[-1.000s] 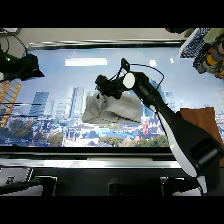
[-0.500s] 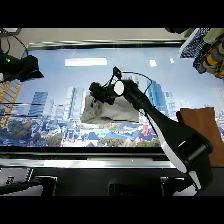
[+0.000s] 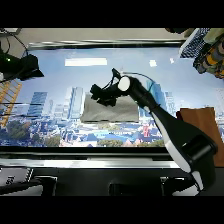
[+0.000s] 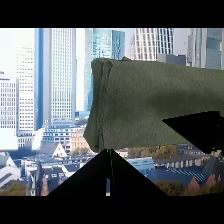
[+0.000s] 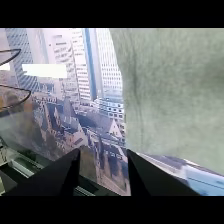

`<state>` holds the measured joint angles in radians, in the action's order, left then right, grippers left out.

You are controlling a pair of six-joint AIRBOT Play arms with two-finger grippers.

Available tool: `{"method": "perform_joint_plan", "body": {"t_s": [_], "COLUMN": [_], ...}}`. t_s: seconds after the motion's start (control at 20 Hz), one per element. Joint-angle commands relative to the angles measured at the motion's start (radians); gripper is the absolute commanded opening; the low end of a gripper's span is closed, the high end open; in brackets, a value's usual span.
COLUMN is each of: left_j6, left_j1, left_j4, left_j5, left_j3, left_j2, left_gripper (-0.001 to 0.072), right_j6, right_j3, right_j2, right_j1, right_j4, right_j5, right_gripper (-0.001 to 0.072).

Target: Fold the clothes and pants, and hang the long-sleeved shirts on hangers.

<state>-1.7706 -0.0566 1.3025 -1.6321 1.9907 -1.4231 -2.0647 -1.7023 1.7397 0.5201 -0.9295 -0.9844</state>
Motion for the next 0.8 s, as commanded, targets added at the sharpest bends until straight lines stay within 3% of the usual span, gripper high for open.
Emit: {"method": "perform_joint_plan", "body": {"t_s": [0.0, 0.1, 0.2, 0.35, 0.6, 0.75], "left_j6": [-0.002, 0.0, 0.011, 0.018, 0.017, 0.017], "left_j1": [0.001, 0.001, 0.001, 0.001, 0.001, 0.001], "left_j4": [0.0, 0.0, 0.0, 0.0, 0.0, 0.0], "left_j5": [0.0, -0.002, -0.003, -0.002, -0.002, -0.002], "left_j3": [0.0, 0.0, 0.0, 0.0, 0.0, 0.0], "left_j2": [0.0, 0.0, 0.0, 0.0, 0.0, 0.0], "left_gripper": [0.0018, 0.0018, 0.0018, 0.0018, 0.0018, 0.0019], "right_j6": [0.091, 0.171, 0.275, 0.41, 0.602, 0.63], "right_j3": [-0.001, -0.001, 0.008, 0.119, 0.287, 0.3], "right_j2": [-0.079, -0.12, -0.12, -0.105, -0.002, 0.056], "right_j1": [-0.164, -0.326, -0.467, -0.612, -0.634, -0.593], "right_j4": [-0.009, -0.077, -0.101, -0.018, 0.12, 0.144], "right_j5": [-0.177, -0.293, -0.359, -0.324, -0.282, -0.244], "right_gripper": [0.0431, 0.0482, 0.0481, 0.0484, 0.0481, 0.0473]}}
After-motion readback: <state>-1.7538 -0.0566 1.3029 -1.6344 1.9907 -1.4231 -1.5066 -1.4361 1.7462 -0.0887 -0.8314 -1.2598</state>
